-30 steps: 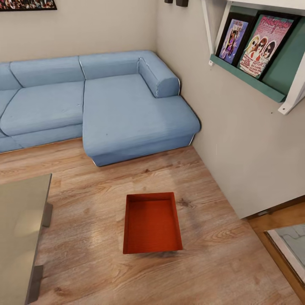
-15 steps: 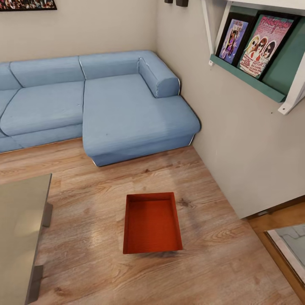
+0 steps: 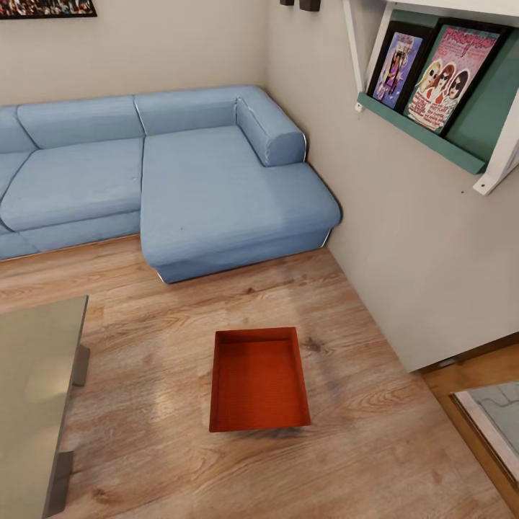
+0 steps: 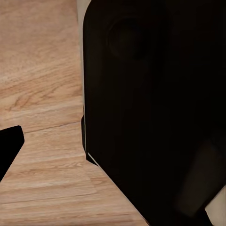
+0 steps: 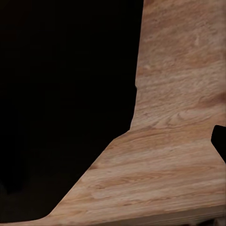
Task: Move the two storage containers from the living room to the garage. In the garage, place one container on the floor and stack the other container on top of it (either order is fine).
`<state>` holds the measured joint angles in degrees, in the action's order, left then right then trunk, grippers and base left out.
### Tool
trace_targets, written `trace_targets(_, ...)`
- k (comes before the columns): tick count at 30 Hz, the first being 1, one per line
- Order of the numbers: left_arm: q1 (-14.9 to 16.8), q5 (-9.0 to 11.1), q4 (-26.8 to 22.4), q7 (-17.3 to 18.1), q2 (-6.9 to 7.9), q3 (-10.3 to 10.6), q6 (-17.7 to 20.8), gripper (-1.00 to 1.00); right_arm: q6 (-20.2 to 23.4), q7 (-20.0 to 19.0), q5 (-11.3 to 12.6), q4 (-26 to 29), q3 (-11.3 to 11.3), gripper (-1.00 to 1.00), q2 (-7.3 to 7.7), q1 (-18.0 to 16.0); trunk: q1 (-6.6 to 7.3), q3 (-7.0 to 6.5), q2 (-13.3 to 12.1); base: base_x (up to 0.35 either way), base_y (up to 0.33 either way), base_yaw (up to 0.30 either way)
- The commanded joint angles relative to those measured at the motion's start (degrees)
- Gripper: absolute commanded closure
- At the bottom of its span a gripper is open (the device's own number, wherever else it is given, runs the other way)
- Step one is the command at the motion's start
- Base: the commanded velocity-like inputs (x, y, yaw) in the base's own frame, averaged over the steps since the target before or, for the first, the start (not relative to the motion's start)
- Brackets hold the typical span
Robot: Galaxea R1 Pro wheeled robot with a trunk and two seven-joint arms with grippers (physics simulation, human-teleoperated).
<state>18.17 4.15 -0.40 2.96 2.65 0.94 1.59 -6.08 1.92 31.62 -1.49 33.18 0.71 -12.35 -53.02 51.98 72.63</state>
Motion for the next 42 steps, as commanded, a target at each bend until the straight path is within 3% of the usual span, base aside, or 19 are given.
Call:
trace_targets(1, 0.0, 0.5, 0.0, 0.2, 0.01, 0.1, 0.2, -1.00, -0.2, 0.0, 0.4, -0.2, 0.5, -1.00, -0.05, 0.0, 0.00, 0.03, 0.0, 0.000, 0.000, 0.000)
trace_targets(23, 0.0, 0.5, -1.2, 0.6, -1.87, -0.2, 0.2, -1.00, -0.5, -0.1, 0.4, 0.4, 0.6, -1.00, -0.68, -0.1, 0.00, 0.03, 0.0, 0.000, 0.000, 0.000)
trace_targets(27, 0.0, 0.3, -8.8, 0.7, -3.02, 0.0, 0.8, -1.00, -0.1, -0.2, 0.3, 3.6, 0.7, -1.00, -0.02, -0.1, 0.00, 0.03, 0.0, 0.000, 0.000, 0.000)
trace_targets(30, 0.0, 0.2, -14.7, 0.7, -3.25, 0.1, 1.6, -1.00, 0.7, -0.3, 0.2, 8.5, 0.7, -1.00, 1.55, 0.2, 0.00, 0.03, 0.0, 0.000, 0.000, 0.000)
trace_targets(33, 0.1, 0.1, -20.7, 0.5, -3.30, 0.1, 4.0, -1.00, 3.4, -0.2, 0.1, 13.2, 0.7, -1.00, 3.45, 0.0, 0.00, 0.03, 0.0, 0.000, 0.000, 0.000)
trace_targets(35, 0.1, 0.1, -25.5, 0.4, -3.28, 0.2, 7.8, -1.00, 6.0, -0.1, 0.1, 16.2, 0.6, -1.00, 4.43, -0.5, 0.00, 0.03, 0.0, 0.000, 0.000, 0.000)
trace_targets(38, 0.2, 0.0, -32.2, 0.3, -3.31, 0.2, 13.4, -1.00, 7.8, 1.2, 0.3, 18.6, 0.5, -1.00, 4.92, -3.2, 0.00, 0.03, 0.0, 0.000, 0.000, 0.000)
trace_targets(40, 0.5, 0.0, -37.4, 0.1, -3.65, 0.1, 16.6, -1.00, 8.4, 4.7, 0.4, 19.4, 0.4, -1.00, 4.84, -7.0, 0.00, 0.03, 0.0, 0.000, 0.000, 0.000)
trace_targets(42, 1.0, 0.0, -38.4, 0.0, -5.45, 0.2, 20.2, -1.00, 8.5, 7.9, 0.5, 19.6, 0.3, -1.00, 4.73, -10.9, 0.00, 0.03, 0.0, 0.000, 0.000, 0.000)
